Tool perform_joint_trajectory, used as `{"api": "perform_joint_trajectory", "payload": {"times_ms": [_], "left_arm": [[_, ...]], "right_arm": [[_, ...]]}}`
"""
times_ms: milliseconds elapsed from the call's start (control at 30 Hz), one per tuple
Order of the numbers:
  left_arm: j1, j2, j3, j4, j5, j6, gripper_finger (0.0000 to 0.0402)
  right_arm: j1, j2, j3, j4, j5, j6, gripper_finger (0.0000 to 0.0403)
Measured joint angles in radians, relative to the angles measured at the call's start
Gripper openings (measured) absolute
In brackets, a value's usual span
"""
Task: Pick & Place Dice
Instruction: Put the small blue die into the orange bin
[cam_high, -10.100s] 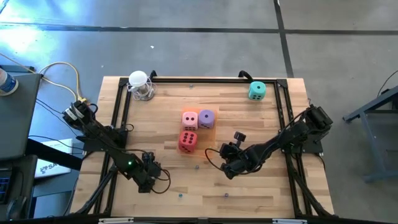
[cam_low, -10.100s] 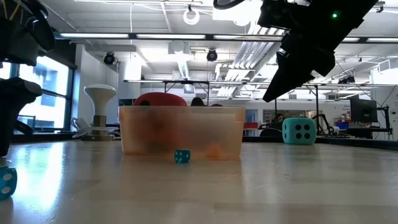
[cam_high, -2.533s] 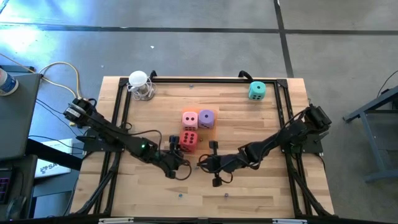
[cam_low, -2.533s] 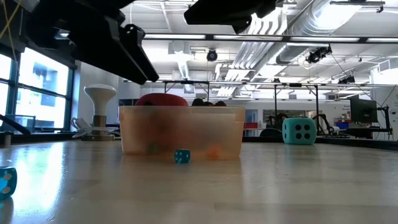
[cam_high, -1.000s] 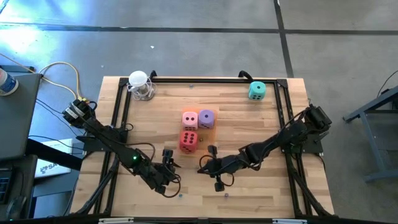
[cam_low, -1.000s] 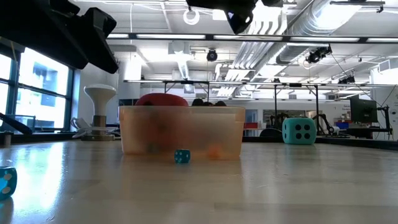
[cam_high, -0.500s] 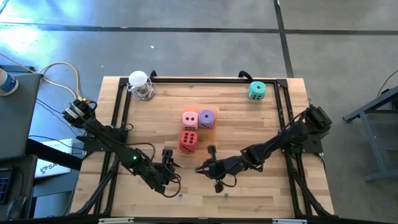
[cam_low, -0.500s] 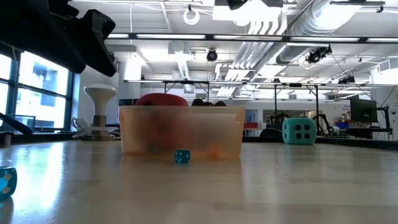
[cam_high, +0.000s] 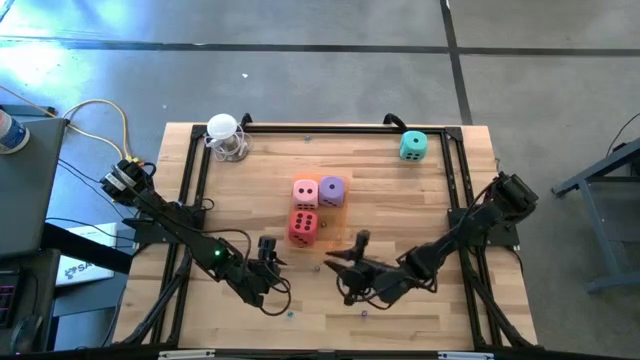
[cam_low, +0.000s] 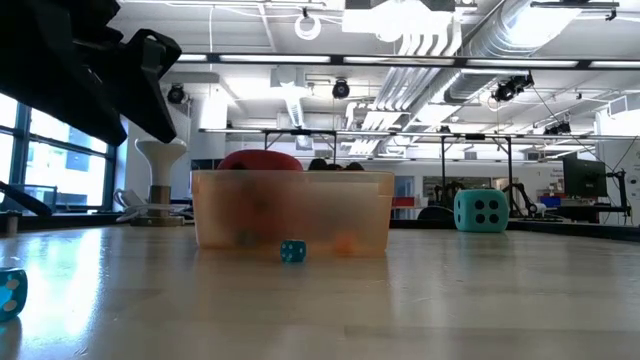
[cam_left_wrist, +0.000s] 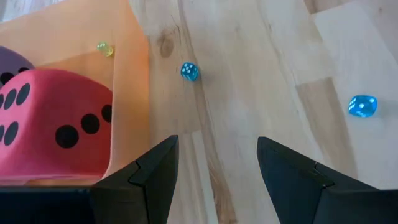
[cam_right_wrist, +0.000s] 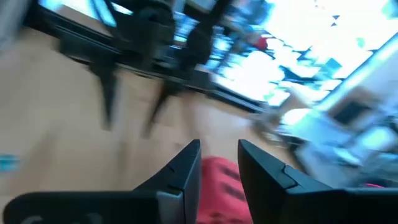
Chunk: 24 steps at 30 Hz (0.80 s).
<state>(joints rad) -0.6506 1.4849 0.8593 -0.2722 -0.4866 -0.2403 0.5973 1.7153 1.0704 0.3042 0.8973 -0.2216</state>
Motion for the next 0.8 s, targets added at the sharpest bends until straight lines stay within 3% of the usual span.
{"api": "perform_joint_trajectory", "payload": {"times_ms": [200,533,800], "left_arm": [[0.000,0.000,0.000,-0.015,0.000,0.000,0.0210],[0.020,0.000,0.000,-0.010,0.021,-0.042,0.0210],[0.026,0.000,0.000,0.030,0.093,-0.056,0.0210]], "right_arm": [[0.058,-0.001,0.000,-0.001,0.274,-0.071,0.0091],[0.193,-0.010,0.000,0.022,0.574,-0.146,0.0071],[0.309,-0.061,0.000,0.141,0.624,-0.096,0.0058]]}}
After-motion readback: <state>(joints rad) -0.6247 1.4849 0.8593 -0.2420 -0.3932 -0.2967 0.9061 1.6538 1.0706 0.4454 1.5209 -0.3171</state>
